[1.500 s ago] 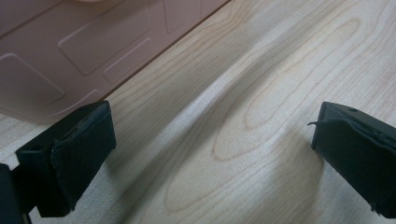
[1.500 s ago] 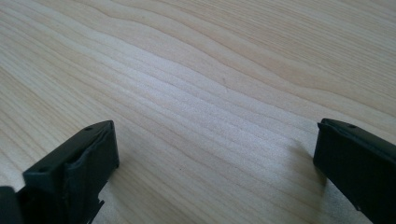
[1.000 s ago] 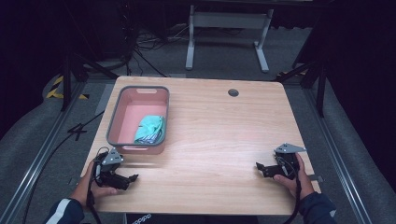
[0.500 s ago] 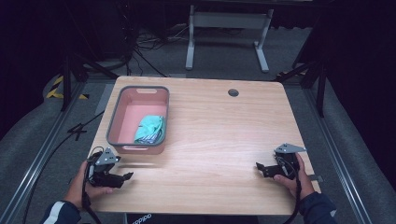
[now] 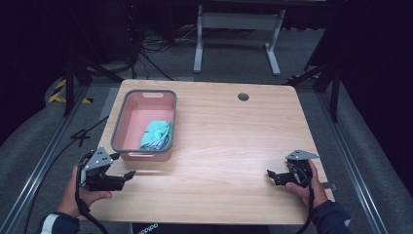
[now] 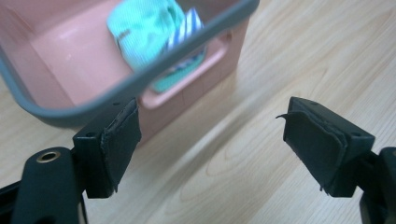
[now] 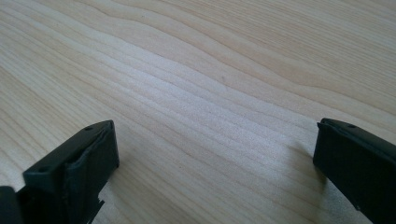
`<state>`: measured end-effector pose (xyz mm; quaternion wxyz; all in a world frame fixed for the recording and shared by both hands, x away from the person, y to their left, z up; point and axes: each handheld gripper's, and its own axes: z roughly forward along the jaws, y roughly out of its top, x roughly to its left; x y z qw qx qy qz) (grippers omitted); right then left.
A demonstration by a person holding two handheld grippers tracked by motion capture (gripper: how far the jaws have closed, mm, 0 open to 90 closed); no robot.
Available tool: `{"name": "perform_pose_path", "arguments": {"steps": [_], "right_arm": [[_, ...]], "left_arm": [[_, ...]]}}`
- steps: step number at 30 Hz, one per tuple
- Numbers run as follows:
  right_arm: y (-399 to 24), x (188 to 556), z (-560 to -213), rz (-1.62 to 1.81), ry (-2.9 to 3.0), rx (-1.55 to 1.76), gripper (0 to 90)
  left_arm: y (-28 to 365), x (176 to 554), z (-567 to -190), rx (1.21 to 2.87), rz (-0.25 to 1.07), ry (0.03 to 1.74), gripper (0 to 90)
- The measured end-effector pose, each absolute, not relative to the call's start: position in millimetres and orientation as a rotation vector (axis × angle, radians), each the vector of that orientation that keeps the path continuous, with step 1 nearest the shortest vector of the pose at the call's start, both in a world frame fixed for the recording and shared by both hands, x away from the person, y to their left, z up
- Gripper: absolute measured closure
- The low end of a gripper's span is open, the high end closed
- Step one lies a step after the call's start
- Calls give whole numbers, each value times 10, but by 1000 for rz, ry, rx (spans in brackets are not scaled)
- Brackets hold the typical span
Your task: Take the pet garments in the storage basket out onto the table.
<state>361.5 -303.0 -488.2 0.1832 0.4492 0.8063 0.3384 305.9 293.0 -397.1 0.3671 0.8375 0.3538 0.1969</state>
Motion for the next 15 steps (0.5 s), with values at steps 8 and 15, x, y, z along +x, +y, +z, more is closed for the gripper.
{"name": "perform_pose_path", "arguments": {"steps": [8,15], "right_arm": [[-3030,3616,-4882,954,2274,1268,4],[-3030,3616,-4882,955,2274,1267,4]], "left_arm": [[2748,3378,-3591,2140,538,887,189],[2538,3882,-3531,2216,461,913,184]]}}
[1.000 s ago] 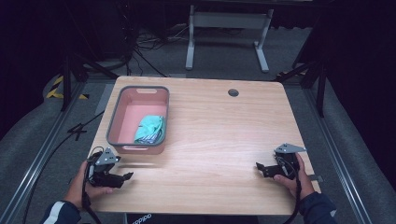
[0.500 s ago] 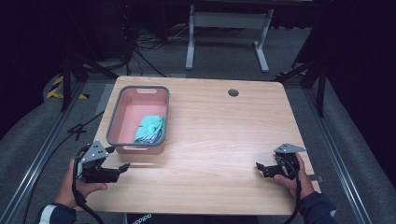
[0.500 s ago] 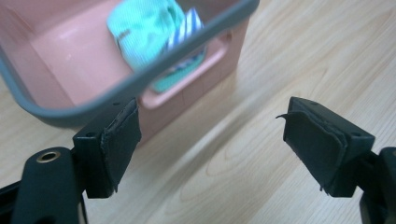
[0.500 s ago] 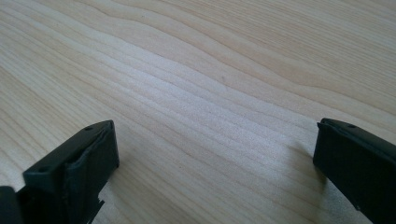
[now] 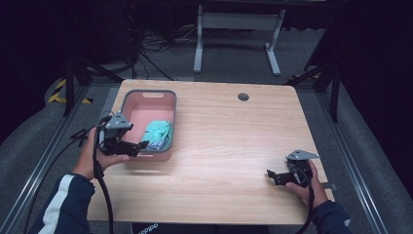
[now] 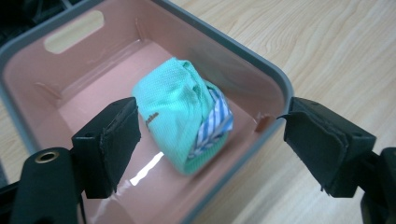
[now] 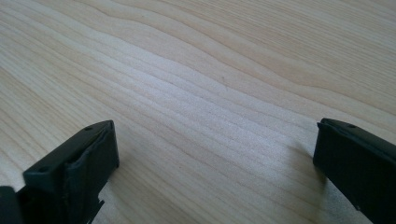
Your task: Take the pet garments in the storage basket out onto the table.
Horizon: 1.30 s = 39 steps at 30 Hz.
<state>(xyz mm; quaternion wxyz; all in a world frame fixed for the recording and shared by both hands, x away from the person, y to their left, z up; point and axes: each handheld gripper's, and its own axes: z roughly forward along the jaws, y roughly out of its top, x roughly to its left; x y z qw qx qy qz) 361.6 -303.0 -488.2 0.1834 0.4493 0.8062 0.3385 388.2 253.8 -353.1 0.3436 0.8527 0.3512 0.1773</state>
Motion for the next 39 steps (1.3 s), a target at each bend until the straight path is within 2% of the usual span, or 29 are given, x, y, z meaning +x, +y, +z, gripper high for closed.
{"name": "perform_pose_path", "arguments": {"steps": [4,9,11,13,19,34,39], "right_arm": [[-3030,3615,-4882,954,2274,1267,4],[-3029,3614,-4882,954,2273,1267,4],[-3030,3614,-4882,954,2273,1266,5],[-3029,3613,-4882,953,2272,1267,5],[-3029,3614,-4882,954,2273,1266,5],[-3029,3612,-4882,953,2273,1266,5],[-3027,3613,-4882,953,2273,1265,5]], "left_arm": [[2450,4097,-3557,2277,504,944,177],[2379,4378,-3594,2299,462,963,192],[2364,4505,-3623,2300,403,984,194],[2328,4630,-3667,2332,409,1018,196],[2251,4932,-3860,2452,308,1073,218],[2218,5203,-4263,2579,73,1273,207],[2205,5244,-4354,2581,41,1308,189]]}}
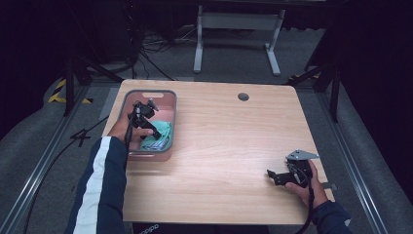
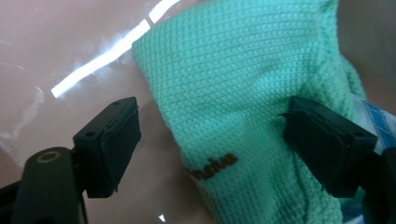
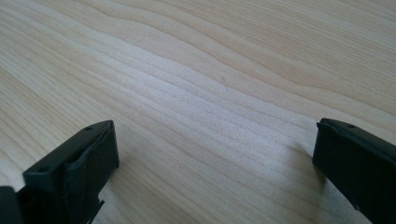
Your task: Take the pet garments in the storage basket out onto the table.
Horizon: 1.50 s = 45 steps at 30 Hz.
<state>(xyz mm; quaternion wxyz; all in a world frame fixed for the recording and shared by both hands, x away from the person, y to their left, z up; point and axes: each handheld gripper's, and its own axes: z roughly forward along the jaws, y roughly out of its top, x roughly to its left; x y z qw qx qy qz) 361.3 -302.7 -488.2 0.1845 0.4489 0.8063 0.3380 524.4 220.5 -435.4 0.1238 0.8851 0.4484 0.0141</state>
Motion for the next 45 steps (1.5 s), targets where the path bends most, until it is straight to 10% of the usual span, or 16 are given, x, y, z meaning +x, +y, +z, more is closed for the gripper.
{"name": "perform_pose_path", "arguments": {"steps": [10,25,45], "right_arm": [[-3022,3618,-4881,952,2275,1263,5],[-3023,3620,-4882,948,2277,1258,5],[-3020,3616,-4881,950,2272,1263,6]], "left_arm": [[2163,5287,-4387,2597,20,1355,176],[2219,5252,-4301,2522,-49,1324,702],[2424,5083,-3867,2337,202,1300,765]]}}
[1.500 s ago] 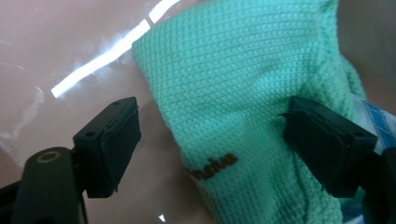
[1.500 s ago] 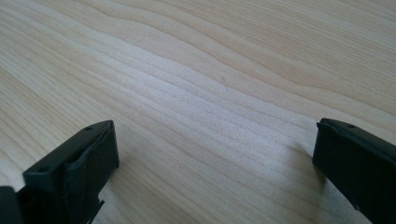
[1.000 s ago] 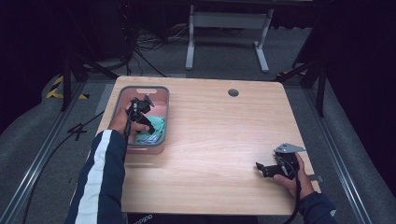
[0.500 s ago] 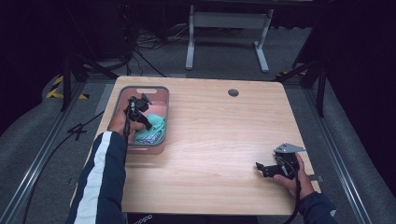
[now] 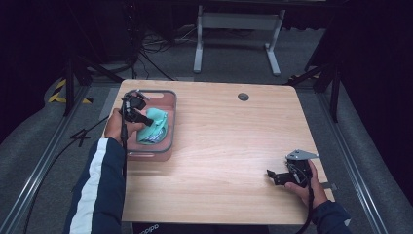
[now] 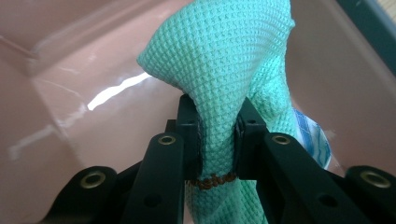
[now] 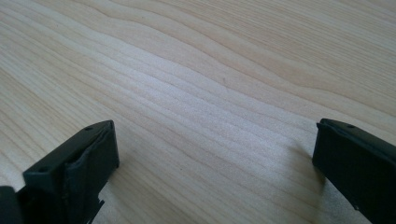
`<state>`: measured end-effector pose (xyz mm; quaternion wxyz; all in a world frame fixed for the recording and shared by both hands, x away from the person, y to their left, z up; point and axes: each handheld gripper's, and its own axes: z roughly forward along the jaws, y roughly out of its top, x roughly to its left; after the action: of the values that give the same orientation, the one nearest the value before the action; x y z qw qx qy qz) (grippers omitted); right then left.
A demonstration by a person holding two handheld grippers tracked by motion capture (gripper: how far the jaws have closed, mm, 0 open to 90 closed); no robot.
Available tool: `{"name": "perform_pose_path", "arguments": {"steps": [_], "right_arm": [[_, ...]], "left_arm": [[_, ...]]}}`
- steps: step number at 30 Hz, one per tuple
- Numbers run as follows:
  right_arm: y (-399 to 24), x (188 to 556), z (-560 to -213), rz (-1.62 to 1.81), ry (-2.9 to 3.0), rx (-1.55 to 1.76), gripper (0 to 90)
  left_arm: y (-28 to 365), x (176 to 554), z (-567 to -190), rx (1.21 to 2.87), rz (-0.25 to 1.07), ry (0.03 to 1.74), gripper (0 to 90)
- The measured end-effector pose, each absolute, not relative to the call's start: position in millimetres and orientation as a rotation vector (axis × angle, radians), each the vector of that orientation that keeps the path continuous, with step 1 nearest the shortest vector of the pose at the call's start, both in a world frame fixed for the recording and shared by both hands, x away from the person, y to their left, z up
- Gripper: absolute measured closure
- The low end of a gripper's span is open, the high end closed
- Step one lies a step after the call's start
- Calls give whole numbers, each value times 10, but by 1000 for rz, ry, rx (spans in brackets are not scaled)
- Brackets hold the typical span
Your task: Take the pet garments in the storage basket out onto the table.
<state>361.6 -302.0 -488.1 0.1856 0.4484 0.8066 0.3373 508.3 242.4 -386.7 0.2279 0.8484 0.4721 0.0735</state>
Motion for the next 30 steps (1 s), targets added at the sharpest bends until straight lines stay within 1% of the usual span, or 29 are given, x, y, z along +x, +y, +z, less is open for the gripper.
{"name": "perform_pose_path", "arguments": {"steps": [12,18,30], "right_arm": [[-3018,3613,-4881,949,2270,1268,6],[-3017,3612,-4880,949,2269,1271,6],[-3017,3612,-4880,948,2269,1270,6]], "left_arm": [[2578,4861,-3472,2191,312,1234,766],[2581,4742,-3323,2160,365,1174,766],[2549,4562,-3092,2124,410,1091,766]]}}
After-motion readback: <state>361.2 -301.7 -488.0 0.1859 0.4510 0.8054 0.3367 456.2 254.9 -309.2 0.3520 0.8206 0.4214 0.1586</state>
